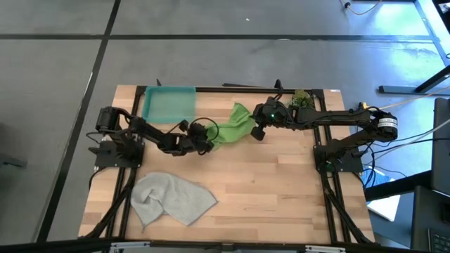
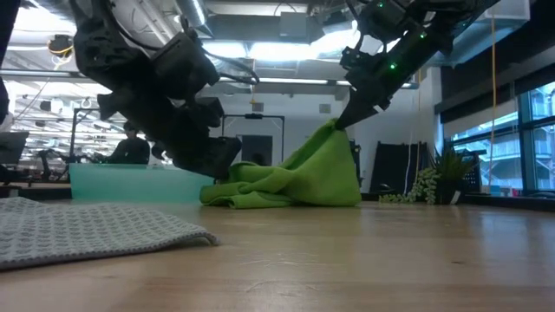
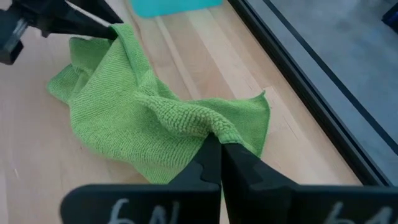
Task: Roll microfiber towels into tight, uniform cylinder then place into a basket
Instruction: Roll the green towel
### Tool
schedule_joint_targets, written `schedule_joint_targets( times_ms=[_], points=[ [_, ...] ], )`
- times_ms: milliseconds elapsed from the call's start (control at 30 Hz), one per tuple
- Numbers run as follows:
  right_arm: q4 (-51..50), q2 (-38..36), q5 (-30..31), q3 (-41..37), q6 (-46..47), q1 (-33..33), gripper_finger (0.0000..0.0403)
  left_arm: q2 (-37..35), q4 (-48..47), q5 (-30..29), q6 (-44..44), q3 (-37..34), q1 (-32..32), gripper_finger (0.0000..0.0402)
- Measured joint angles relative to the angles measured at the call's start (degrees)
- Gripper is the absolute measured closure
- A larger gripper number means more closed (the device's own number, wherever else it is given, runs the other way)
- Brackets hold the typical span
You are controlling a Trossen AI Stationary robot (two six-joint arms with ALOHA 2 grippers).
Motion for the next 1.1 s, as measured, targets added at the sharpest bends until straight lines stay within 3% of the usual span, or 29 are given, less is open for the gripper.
schedule_joint_targets(
  times_ms=[133,300,500,733,900,1100],
  points=[
    [0.0,0.0,0.0,0.0,0.0,0.0,0.0402,0.0,0.1,-0.4,0.0,0.0,1.5,0.0315],
    [0.0,0.0,0.0,0.0,0.0,0.0,0.0402,0.0,0.1,4.8,-0.2,0.0,3.2,0.032],
    [0.2,0.0,0.0,0.0,0.0,0.0,0.0402,0.0,0.1,8.8,0.3,0.0,5.4,0.0391],
    [0.2,0.0,0.0,0.0,-0.2,0.0,0.0402,-0.6,0.0,9.2,1.0,0.0,5.9,0.0399],
    [1.1,-0.3,0.0,0.0,-1.9,0.0,0.0402,-4.4,-0.5,11.8,2.7,0.0,5.9,0.04],
    [-3.6,-1.7,0.0,4.5,-5.7,0.0,0.0402,-14.3,-5.0,13.0,5.5,0.0,5.9,0.0401]
  ],
)
